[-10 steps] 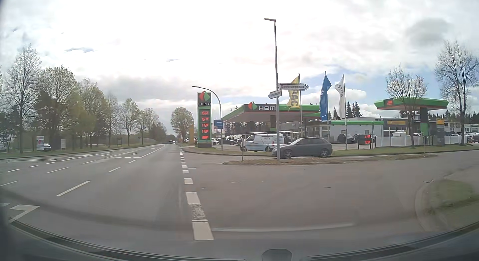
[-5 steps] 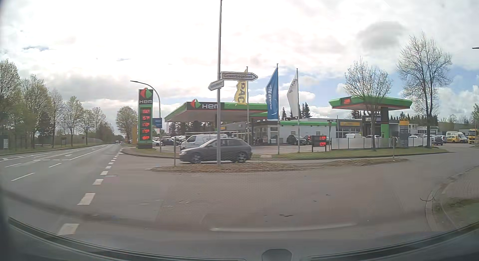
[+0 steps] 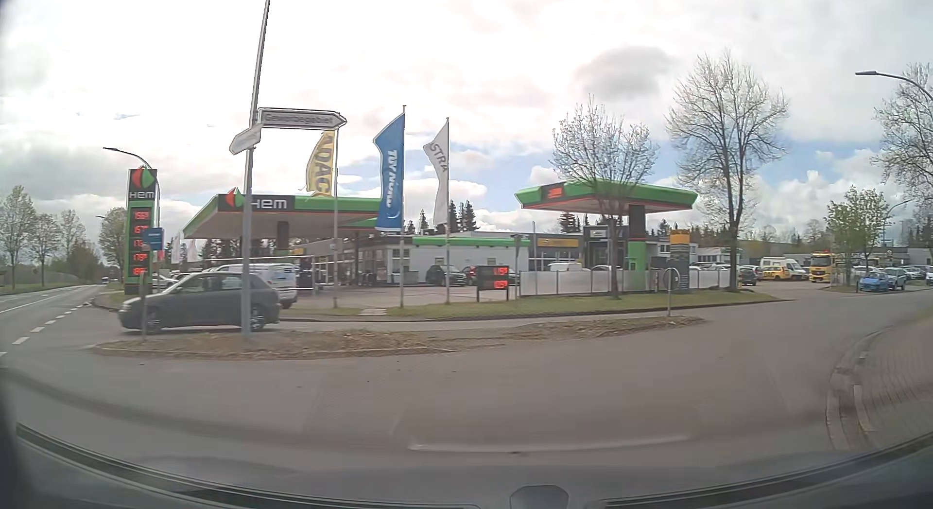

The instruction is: Follow the waypoints while adhering to traffic rules and regulations

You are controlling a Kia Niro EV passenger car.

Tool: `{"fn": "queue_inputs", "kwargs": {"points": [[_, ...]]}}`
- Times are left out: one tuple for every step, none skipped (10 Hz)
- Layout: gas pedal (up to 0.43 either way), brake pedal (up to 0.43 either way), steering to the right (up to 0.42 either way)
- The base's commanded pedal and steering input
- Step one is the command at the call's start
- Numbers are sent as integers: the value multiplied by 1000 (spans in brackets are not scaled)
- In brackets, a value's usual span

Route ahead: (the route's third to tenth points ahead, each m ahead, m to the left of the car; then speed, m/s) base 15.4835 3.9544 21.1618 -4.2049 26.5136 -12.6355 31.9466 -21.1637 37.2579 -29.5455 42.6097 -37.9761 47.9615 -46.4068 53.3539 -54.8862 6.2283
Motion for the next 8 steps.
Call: {"fn": "queue_inputs", "kwargs": {"points": [[138,0,342],[138,0,331],[157,0,288],[157,0,245],[157,0,221],[157,0,214],[177,0,214],[197,0,214]]}}
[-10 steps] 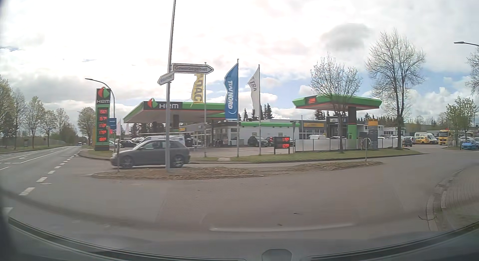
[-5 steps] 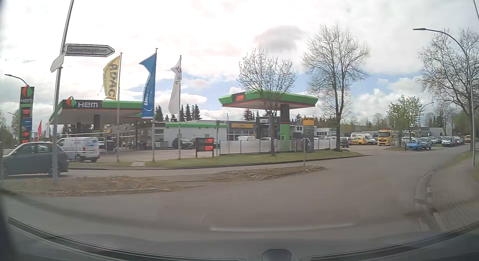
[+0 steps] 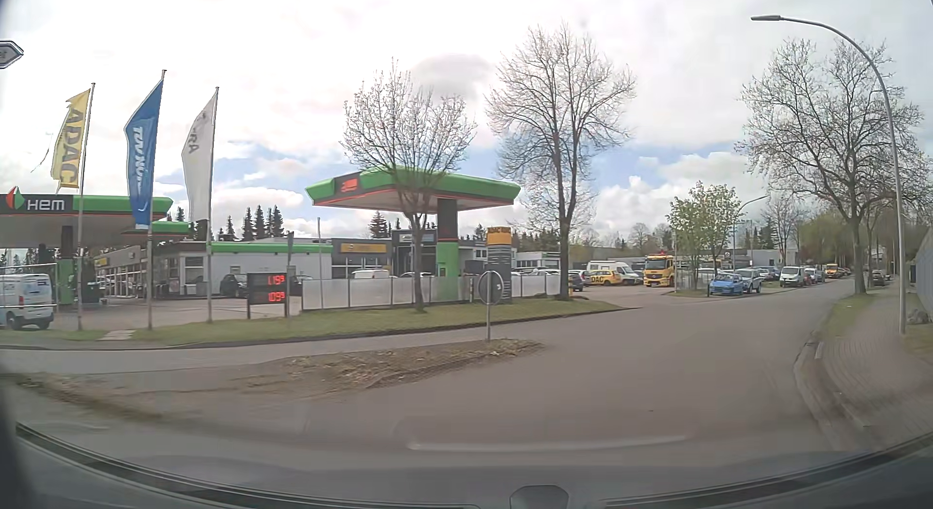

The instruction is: Follow the waypoints while adhering to traffic rules and regulations

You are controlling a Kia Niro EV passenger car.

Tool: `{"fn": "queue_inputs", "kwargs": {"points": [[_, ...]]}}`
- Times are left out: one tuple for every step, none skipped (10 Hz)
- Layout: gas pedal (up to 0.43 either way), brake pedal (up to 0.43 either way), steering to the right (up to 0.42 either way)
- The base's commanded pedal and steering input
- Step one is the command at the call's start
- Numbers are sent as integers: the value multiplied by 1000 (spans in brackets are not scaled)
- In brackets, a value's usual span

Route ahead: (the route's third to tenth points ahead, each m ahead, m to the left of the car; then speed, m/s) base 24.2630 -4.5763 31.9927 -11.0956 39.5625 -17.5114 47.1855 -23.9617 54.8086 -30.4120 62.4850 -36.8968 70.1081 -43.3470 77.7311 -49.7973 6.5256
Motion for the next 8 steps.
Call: {"fn": "queue_inputs", "kwargs": {"points": [[197,0,213],[209,0,213],[209,0,212],[220,0,211],[220,0,208],[220,0,202],[220,0,195],[228,0,185]]}}
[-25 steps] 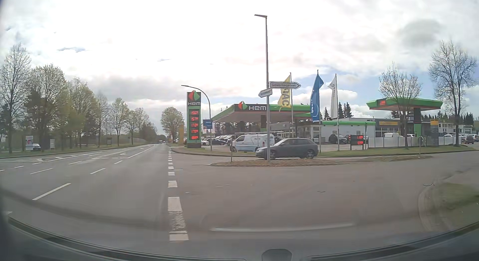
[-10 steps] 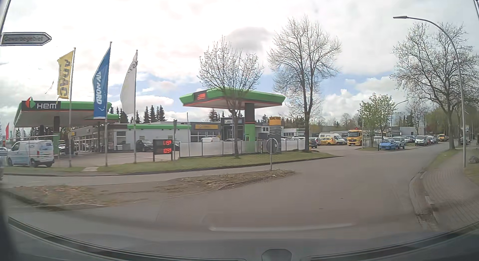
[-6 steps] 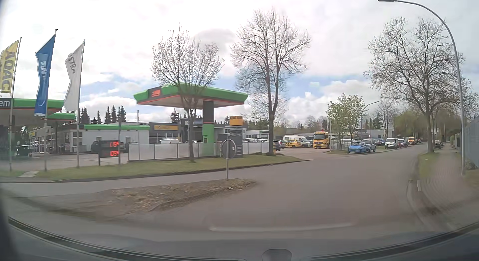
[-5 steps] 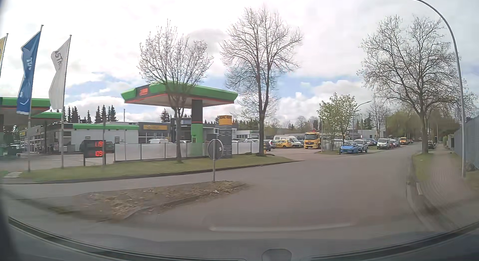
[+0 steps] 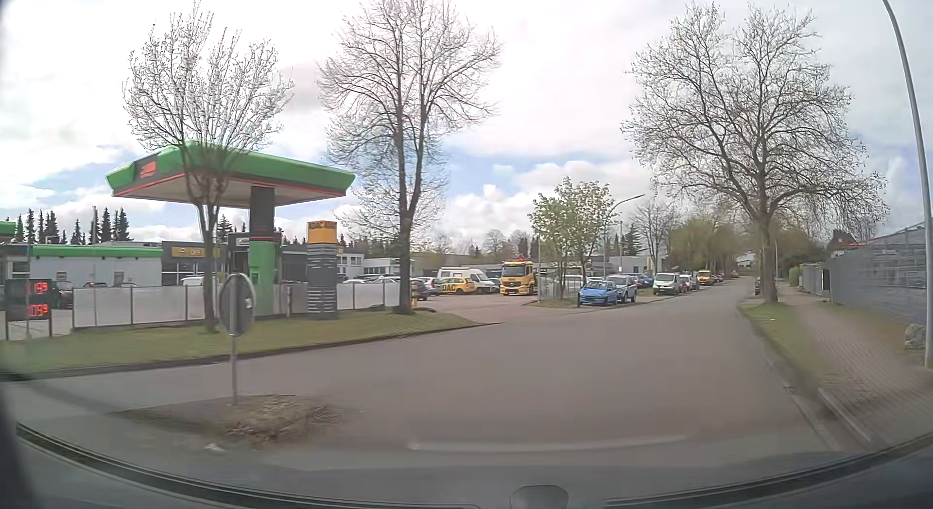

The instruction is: Follow the waypoints while adhering to traffic rules and regulations

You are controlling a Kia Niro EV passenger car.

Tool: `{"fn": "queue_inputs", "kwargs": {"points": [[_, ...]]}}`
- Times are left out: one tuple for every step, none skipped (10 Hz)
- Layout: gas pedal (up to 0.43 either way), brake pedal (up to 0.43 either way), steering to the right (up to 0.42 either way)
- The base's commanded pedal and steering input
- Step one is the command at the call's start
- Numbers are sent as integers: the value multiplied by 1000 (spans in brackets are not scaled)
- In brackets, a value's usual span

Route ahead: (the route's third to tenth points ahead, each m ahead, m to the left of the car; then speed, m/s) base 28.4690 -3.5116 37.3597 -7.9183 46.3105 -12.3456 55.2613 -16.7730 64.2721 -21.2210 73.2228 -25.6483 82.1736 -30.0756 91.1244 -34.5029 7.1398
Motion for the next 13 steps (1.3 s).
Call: {"fn": "queue_inputs", "kwargs": {"points": [[240,0,176],[248,0,171],[248,0,164],[248,0,151],[248,0,138],[248,0,127],[248,0,121],[248,0,113],[248,0,104],[248,0,95],[248,0,93],[248,0,89],[248,0,84]]}}
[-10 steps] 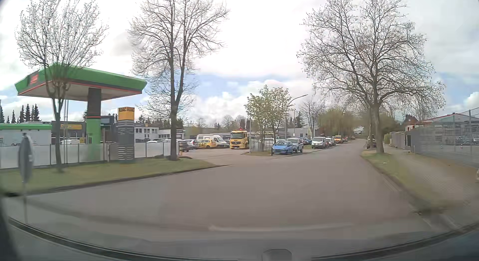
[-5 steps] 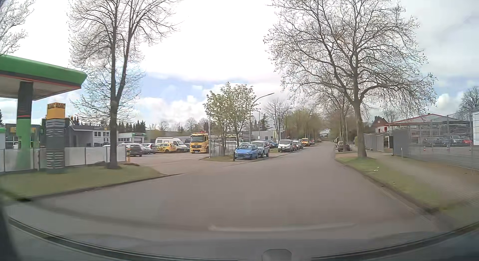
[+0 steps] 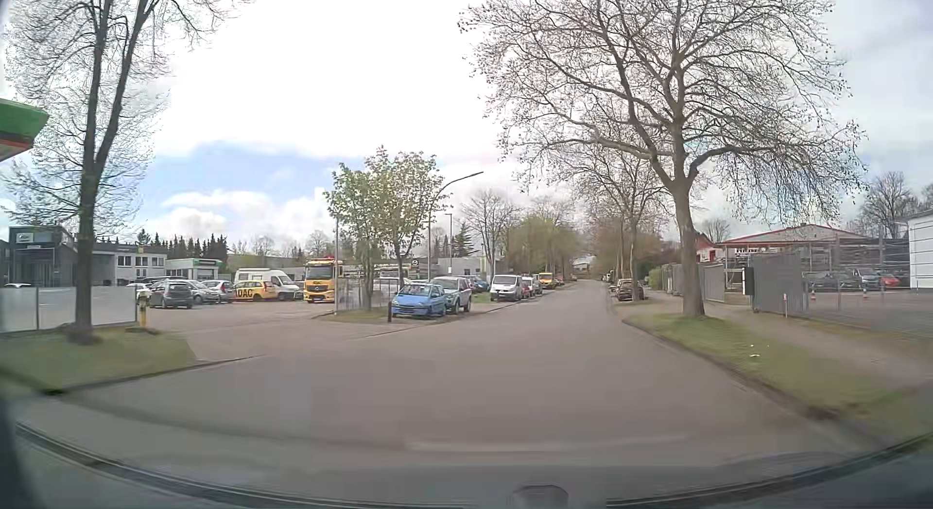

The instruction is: Follow the waypoints while adhering to traffic rules and regulations

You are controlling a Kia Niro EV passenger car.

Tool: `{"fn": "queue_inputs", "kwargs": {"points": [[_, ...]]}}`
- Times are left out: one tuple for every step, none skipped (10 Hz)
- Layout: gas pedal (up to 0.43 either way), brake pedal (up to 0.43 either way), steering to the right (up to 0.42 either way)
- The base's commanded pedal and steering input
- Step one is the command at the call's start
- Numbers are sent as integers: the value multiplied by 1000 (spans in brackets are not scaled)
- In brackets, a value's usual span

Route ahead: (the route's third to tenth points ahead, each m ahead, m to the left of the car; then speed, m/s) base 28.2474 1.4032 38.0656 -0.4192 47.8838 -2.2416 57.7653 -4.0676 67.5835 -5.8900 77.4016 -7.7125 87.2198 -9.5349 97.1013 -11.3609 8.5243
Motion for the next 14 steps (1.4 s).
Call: {"fn": "queue_inputs", "kwargs": {"points": [[248,0,77],[248,0,72],[248,0,65],[248,0,61],[248,0,56],[248,0,49],[248,0,37],[248,0,24],[248,0,14],[248,0,10],[248,0,9],[248,0,8],[248,0,7],[248,0,8]]}}
